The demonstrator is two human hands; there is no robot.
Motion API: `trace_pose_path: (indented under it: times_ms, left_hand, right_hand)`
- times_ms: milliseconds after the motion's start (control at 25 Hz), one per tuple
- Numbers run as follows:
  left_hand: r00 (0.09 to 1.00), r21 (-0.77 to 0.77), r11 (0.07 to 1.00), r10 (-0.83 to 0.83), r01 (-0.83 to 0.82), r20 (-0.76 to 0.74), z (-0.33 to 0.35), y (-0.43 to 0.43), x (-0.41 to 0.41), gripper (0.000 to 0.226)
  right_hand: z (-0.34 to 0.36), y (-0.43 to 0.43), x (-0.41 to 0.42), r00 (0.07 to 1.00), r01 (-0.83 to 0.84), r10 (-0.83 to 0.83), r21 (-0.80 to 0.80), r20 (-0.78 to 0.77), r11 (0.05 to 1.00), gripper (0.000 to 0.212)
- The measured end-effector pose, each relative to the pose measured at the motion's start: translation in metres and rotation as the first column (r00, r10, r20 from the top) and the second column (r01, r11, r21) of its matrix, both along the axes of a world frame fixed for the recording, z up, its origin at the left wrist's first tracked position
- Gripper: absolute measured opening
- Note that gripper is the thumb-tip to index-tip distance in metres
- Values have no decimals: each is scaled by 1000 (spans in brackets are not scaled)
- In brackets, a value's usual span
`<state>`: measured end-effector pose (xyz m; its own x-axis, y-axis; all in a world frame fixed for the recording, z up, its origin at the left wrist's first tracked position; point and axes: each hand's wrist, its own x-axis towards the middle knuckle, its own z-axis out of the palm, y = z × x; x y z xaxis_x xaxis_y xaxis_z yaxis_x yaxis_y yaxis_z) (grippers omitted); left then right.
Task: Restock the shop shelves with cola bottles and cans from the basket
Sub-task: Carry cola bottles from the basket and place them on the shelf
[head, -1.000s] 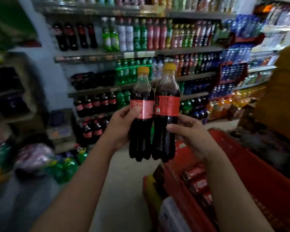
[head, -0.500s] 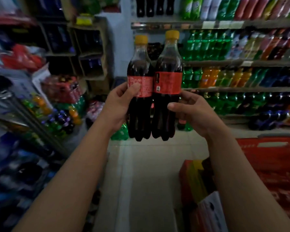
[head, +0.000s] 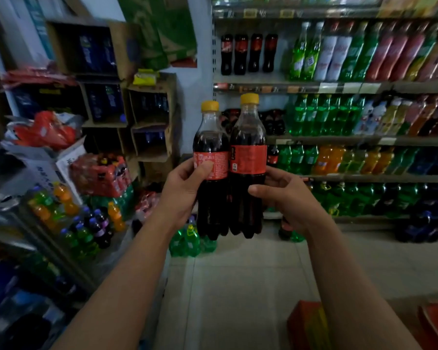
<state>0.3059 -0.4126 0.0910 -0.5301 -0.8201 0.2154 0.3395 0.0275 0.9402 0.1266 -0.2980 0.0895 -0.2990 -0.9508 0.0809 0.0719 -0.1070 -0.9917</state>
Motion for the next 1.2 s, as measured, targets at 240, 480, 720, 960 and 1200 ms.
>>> trace_pose_path:
  times_ms: [240, 480, 720, 960, 1200]
  left_hand:
    - [997, -31, 997, -76, 75, -9, 20, -85, -86, 40]
    - [1000, -135, 991, -15, 13, -12, 54, -190, -192, 28]
    - [999, -175, 984, -30, 26, -22, 80, -311, -271, 35]
    - [995, -239, 966, -103, 101, 5, 103, -434, -333, 39]
    - [985, -376, 911, -150, 171, 83, 135, -538, -390, 38]
  right_hand:
    - [19, -76, -78, 996, 81, -83, -67, -31, 994, 49]
    - [51, -181, -181, 994, 74, -82, -104, -73, 992, 49]
    - [81, -295, -262, 990, 57, -75, -155, -118, 986, 47]
    - [101, -409, -322, 983, 72, -106, -212, -152, 975, 41]
    - [119, -506, -381, 968, 146, -191, -252, -164, 957, 45]
